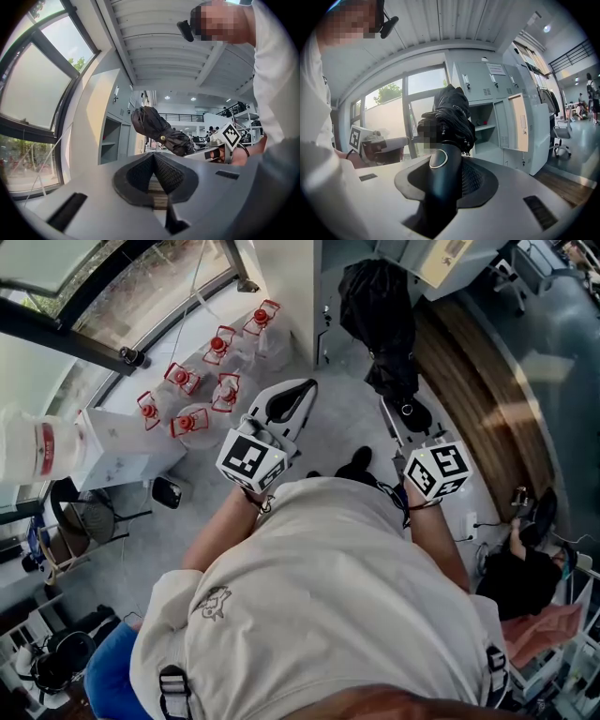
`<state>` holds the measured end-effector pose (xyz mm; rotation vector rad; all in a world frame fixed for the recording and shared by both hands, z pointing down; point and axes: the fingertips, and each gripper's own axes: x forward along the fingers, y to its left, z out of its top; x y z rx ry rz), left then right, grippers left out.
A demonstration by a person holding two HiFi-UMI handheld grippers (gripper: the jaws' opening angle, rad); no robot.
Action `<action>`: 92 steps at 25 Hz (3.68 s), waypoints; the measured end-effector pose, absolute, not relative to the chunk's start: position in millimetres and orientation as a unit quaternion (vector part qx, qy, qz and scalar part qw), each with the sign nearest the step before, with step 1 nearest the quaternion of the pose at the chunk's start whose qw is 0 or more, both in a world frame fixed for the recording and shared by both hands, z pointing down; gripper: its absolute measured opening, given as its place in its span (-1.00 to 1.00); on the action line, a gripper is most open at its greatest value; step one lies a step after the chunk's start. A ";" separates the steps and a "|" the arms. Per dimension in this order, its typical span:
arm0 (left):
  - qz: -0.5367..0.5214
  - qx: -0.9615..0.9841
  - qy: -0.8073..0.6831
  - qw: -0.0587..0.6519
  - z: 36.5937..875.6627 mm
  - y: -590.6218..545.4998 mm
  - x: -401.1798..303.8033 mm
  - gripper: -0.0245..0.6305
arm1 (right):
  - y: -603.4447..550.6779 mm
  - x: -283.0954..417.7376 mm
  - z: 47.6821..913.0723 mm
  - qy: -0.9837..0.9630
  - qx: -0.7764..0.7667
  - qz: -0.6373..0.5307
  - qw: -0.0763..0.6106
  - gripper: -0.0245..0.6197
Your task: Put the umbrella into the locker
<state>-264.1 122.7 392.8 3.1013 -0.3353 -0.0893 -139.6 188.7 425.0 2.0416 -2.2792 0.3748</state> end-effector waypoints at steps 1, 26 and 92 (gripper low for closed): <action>-0.027 0.994 -0.107 0.010 392.9 121.8 -260.7 -0.89 | 187.9 -136.1 425.0 -0.739 0.662 0.122 0.030 -0.48; -0.006 0.995 -0.102 0.009 404.4 98.4 -49.5 -0.89 | 161.5 39.6 447.8 -0.760 0.632 0.147 0.030 -0.47; -0.015 0.950 -0.310 -0.027 378.6 -213.1 67.3 -0.89 | -239.7 175.2 437.3 -0.854 0.492 0.150 0.080 -0.47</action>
